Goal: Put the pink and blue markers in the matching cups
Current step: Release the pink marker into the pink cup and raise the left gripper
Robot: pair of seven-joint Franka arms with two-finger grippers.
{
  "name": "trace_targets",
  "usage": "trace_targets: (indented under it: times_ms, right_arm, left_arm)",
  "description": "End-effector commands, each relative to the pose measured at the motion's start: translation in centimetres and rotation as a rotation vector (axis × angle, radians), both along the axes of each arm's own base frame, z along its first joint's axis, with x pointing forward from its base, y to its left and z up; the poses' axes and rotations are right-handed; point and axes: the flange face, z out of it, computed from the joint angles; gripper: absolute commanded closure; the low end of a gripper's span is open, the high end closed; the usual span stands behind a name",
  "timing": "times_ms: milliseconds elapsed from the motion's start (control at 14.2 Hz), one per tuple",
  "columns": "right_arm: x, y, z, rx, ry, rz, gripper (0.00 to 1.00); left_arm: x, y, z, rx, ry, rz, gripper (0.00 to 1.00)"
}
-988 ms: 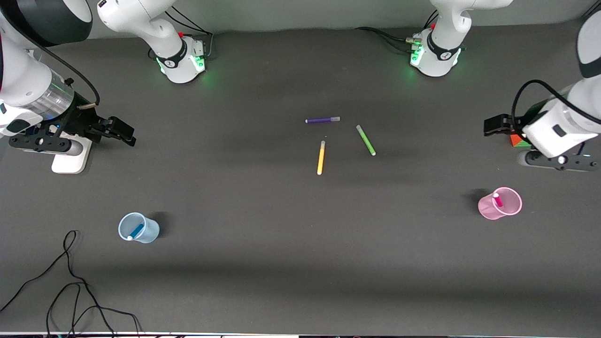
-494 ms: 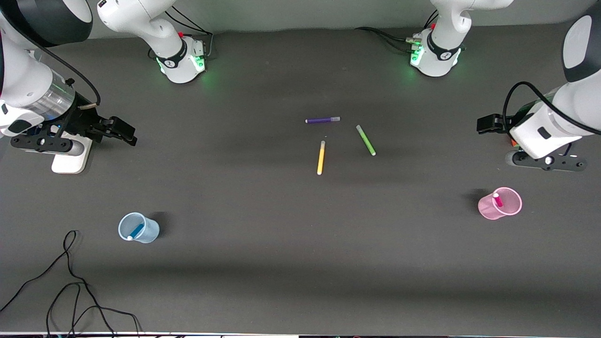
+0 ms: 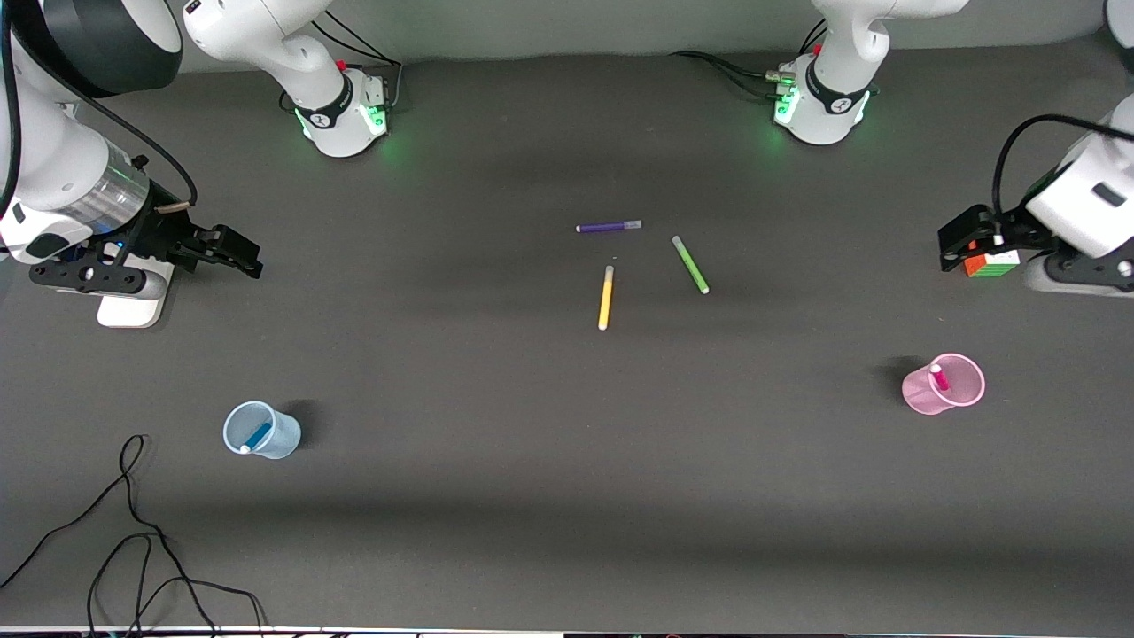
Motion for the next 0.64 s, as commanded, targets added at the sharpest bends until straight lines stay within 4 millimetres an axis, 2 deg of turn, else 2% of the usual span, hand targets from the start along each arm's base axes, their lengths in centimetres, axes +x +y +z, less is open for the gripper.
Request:
trace_targets:
  times_ms: [0, 71, 212, 565]
  right_arm:
    - [0.1, 0.4, 0.1, 0.000, 0.009, -0.017, 0.00]
    - [0.2, 0.5, 0.0, -0.002, 0.012, -0.017, 0.00]
    - [0.3, 0.5, 0.0, -0.003, 0.011, -0.019, 0.00]
    - [0.3, 0.5, 0.1, -0.003, 0.010, -0.019, 0.00]
  left_arm:
    - [-1.5, -0.2, 0.1, 0.017, 0.013, 0.010, 0.00]
    - [-1.7, 0.3, -0.1, 0.020, 0.036, 0.022, 0.01]
    - [-0.9, 0.1, -1.5, 0.023, 0.073, 0.018, 0.01]
    - [-0.6, 0.6, -1.9, 0.023, 0.076, 0.025, 0.01]
